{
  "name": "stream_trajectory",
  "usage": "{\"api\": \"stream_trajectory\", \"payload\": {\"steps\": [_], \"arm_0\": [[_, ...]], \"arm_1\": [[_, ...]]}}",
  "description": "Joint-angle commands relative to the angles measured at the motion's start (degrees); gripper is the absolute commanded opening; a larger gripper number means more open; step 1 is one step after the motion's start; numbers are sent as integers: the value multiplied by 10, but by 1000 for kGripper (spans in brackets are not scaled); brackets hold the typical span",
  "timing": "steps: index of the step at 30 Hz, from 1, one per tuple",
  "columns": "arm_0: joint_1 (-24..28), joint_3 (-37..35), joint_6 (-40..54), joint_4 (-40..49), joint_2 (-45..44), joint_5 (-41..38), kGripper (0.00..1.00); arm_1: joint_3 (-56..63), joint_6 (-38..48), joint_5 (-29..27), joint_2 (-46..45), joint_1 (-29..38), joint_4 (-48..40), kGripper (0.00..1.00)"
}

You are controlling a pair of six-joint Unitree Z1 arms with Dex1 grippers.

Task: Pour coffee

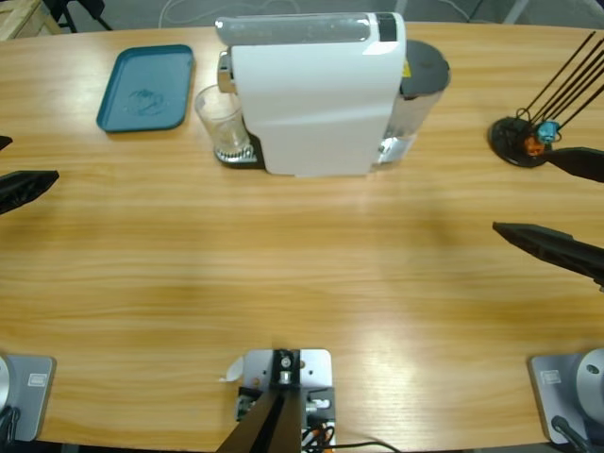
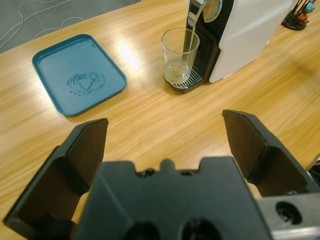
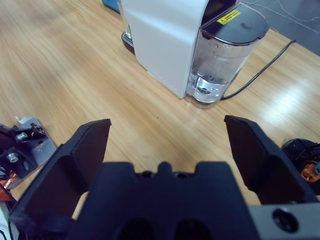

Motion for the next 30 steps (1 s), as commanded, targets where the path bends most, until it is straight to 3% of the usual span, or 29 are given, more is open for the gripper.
{"api": "stream_trajectory", "payload": {"steps": [1,30], "arm_0": [[2,21,1,-10,19,-17,1000],[2,25,4,-10,6,-22,996]], "arm_1": [[17,5,-7,24,5,5,1000],[16,-3,-1,32,4,12,1000]]}}
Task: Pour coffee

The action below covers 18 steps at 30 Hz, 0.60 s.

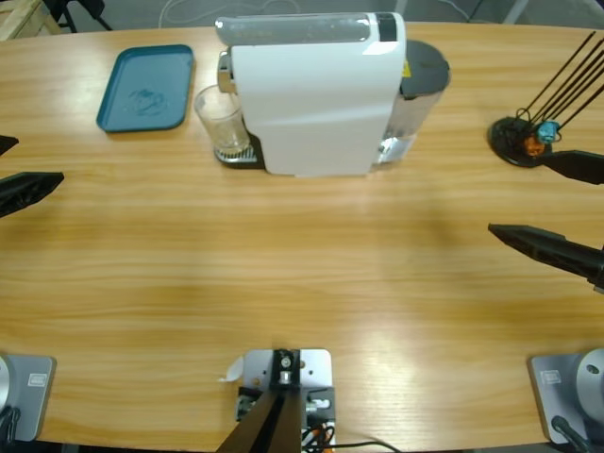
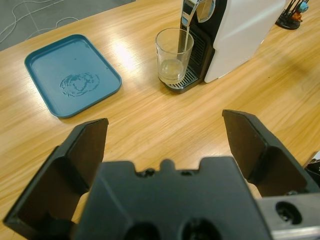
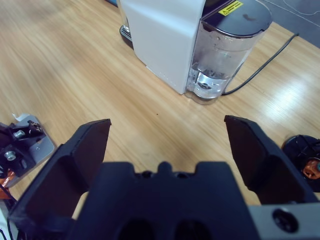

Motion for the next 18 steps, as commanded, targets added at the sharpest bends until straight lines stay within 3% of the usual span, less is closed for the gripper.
{"api": "stream_trajectory", "payload": {"steps": [1,18], "arm_0": [[2,24,4,-6,0,-9,996],[2,24,4,-6,-1,-10,992]], "arm_1": [[16,-4,1,23,4,9,1000],[14,-6,0,27,4,12,1000]]}}
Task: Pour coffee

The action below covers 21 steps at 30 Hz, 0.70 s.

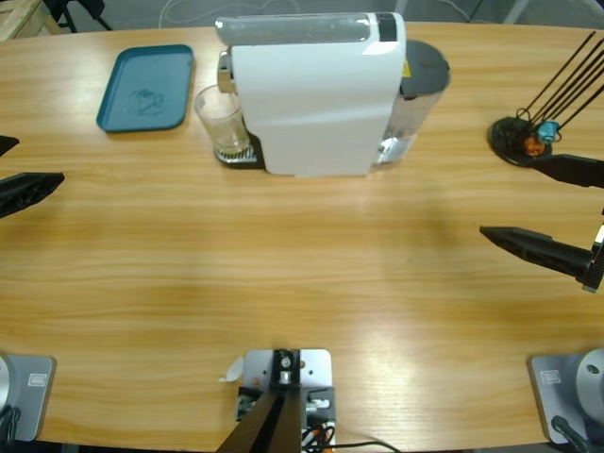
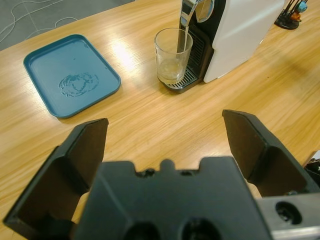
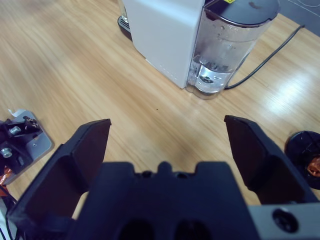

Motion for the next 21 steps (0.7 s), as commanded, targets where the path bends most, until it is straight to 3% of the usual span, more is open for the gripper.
{"api": "stream_trajectory", "payload": {"steps": [1,21], "arm_0": [[2,24,4,-6,-2,-8,993],[2,24,-15,-5,-37,9,994]], "arm_1": [[14,-6,0,6,4,11,1000],[11,-7,-2,18,4,13,1000]]}}
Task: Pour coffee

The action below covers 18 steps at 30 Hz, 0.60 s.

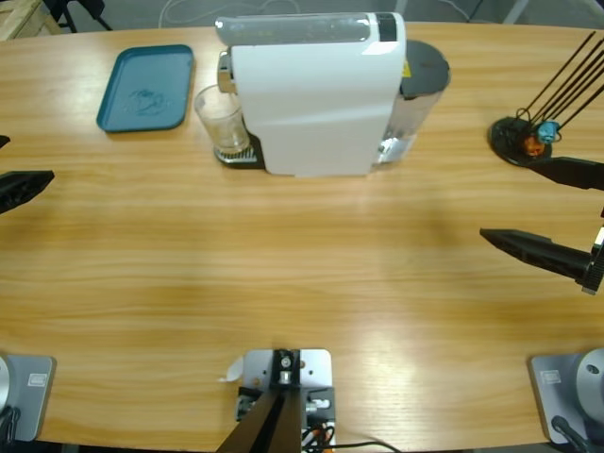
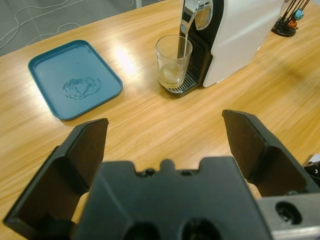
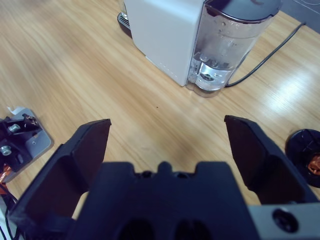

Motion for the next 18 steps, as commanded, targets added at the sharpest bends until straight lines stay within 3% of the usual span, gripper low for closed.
{"api": "stream_trajectory", "payload": {"steps": [1,18], "arm_0": [[2,19,-9,-4,-13,3,991],[2,18,-18,-1,-6,2,1000]], "arm_1": [[11,-5,-2,20,4,8,1000],[8,-5,0,25,4,12,1000]]}}
